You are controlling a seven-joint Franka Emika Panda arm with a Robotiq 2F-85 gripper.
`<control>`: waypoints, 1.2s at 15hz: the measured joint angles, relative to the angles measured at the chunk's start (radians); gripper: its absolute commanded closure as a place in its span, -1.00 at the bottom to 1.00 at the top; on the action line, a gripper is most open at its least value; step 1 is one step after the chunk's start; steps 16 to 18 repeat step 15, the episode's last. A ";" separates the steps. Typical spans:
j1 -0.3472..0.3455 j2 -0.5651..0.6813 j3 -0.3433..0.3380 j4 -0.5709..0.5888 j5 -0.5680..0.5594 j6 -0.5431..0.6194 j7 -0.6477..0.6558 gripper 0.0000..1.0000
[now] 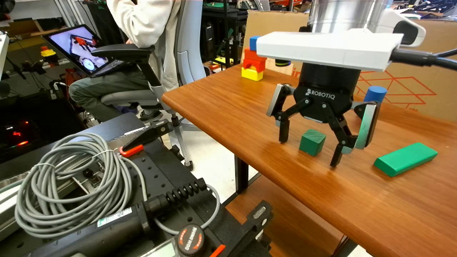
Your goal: Move the green cube to the left then move it to the right
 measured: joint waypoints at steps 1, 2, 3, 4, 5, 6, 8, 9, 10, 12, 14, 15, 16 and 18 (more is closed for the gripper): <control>-0.001 -0.001 0.000 0.001 0.001 0.000 0.000 -1.00; -0.002 -0.001 0.000 0.001 0.002 0.000 0.000 -1.00; -0.003 -0.002 0.000 0.001 0.004 0.000 -0.002 -1.00; -0.005 -0.006 0.002 0.001 0.007 0.000 -0.010 -1.00; -0.010 -0.015 0.005 -0.002 0.014 0.000 -0.023 -1.00; -0.016 -0.033 0.008 -0.010 0.020 0.000 -0.041 -1.00; -0.031 -0.099 0.014 -0.048 0.031 -0.001 -0.090 -1.00; -0.040 -0.146 0.017 -0.075 0.043 -0.001 -0.123 -1.00; -0.051 -0.200 0.021 -0.105 0.056 -0.001 -0.160 -1.00; -0.074 -0.311 0.030 -0.159 0.108 -0.004 -0.252 -1.00; -0.094 -0.412 0.033 -0.185 0.182 -0.039 -0.346 -1.00; -0.101 -0.451 0.029 -0.183 0.191 -0.089 -0.382 -1.00; -0.101 -0.451 0.029 -0.183 0.191 -0.089 -0.382 -1.00; -0.101 -0.451 0.029 -0.183 0.191 -0.089 -0.382 -1.00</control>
